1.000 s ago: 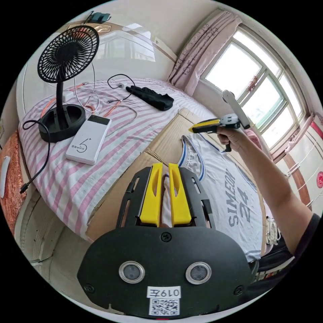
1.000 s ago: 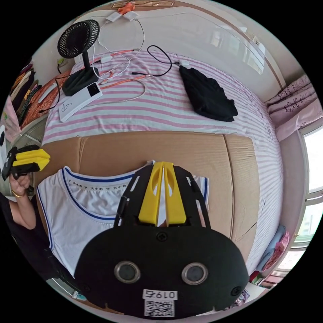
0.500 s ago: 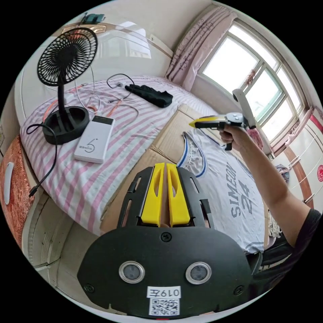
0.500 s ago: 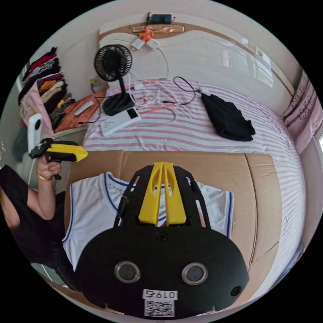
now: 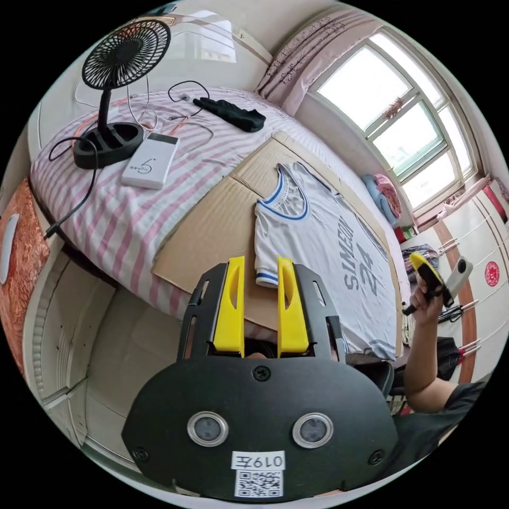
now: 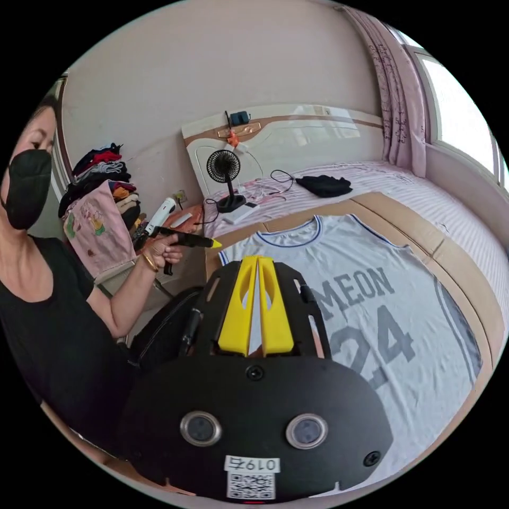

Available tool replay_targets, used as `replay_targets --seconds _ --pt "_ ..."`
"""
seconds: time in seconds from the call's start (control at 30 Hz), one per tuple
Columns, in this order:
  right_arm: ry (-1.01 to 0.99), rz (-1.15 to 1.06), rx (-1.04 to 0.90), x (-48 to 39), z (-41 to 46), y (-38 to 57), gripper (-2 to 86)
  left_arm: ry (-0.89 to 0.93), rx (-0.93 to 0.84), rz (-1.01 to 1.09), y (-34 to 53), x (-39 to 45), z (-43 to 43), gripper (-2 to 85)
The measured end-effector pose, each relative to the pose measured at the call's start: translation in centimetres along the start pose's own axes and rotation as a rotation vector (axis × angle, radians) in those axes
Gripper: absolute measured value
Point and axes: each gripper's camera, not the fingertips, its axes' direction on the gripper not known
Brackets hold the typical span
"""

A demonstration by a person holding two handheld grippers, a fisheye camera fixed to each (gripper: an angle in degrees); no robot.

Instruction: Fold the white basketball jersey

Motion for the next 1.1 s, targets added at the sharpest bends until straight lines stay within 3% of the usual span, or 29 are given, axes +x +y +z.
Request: replay_targets --seconds 0.13,0.27,0.63,0.77,0.9,1.0,1.1 --pt "0.071 0.118 0.138 -2.3 -7.6 9.9 -0.7 0.006 -0.042 -0.006 0.4 0.8 1.1 7.7" --pt "0.219 0.179 0.232 -5.0 -13.5 18.0 -0.9 -0.098 -0.061 -0.022 1.1 1.9 2.3 4.5" --pt "0.352 0.249 0.391 -8.0 -22.5 30.3 3.4 -0.145 -0.066 -0.019 3.3 5.1 3.5 1.5" --pt "0.409 0.241 0.379 -8.8 -25.0 33.3 10.1 -0.199 -0.015 0.012 4.9 7.3 3.2 1.0" --pt "0.452 0.237 0.425 -9.8 -28.0 36.4 10.7 -0.27 0.076 -0.029 7.8 8.7 1.2 0.9" --pt "0.376 0.264 0.53 -9.8 -30.7 39.3 10.4 -0.332 0.16 -0.063 10.5 9.9 -0.4 1.0" --pt "0.353 0.231 0.507 -10.0 -31.6 40.8 5.2 -0.176 0.254 0.089 13.6 13.8 -1.1 1.0"
